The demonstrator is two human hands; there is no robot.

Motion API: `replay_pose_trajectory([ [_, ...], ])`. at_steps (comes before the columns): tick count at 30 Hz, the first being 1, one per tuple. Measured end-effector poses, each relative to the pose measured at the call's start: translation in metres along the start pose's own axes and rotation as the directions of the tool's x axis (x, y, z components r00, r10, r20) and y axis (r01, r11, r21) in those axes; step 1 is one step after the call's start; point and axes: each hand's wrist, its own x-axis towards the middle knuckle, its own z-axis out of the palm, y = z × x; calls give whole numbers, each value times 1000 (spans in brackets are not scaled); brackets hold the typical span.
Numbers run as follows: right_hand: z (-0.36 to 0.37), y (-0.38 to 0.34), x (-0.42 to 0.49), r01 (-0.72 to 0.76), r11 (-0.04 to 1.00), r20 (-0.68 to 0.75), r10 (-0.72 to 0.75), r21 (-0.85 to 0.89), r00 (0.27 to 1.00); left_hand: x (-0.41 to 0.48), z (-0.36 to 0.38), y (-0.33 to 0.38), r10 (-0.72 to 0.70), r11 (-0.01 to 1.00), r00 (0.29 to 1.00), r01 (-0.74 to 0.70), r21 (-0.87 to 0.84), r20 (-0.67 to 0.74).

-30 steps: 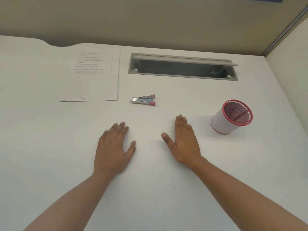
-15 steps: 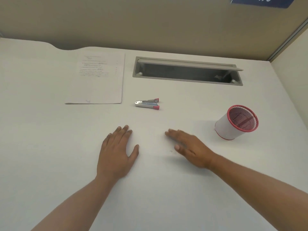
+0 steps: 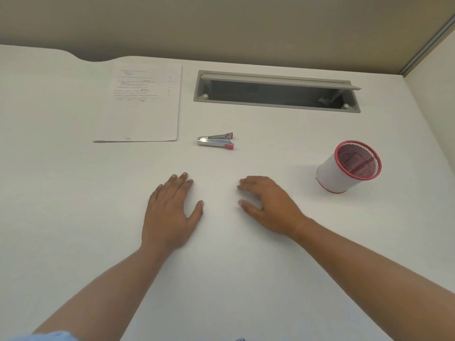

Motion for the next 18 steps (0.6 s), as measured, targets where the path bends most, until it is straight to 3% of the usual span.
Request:
replay_pose_trajectory([
  [3, 13, -7, -5, 160, 979, -8, -162, -128, 987, 0, 0, 0, 1, 1000, 1000, -1, -4, -4],
  [6, 7, -1, -6, 195, 964, -56, -208, -183, 976, 0, 0, 1, -3, 1000, 1000, 3, -9, -4],
  [10, -10, 11, -7, 109, 972, -36, -120, -209, 992, 0, 1, 0, -3, 1000, 1000, 3, -18, -5],
  [14, -28, 12, 0, -88, 995, -63, 85, -45, 994, 0, 1, 0, -4, 1000, 1000, 4, -17, -5],
  [18, -34, 12, 28, -139, 981, 9, 141, -132, 990, 0, 0, 0, -3, 1000, 1000, 3, -14, -2],
])
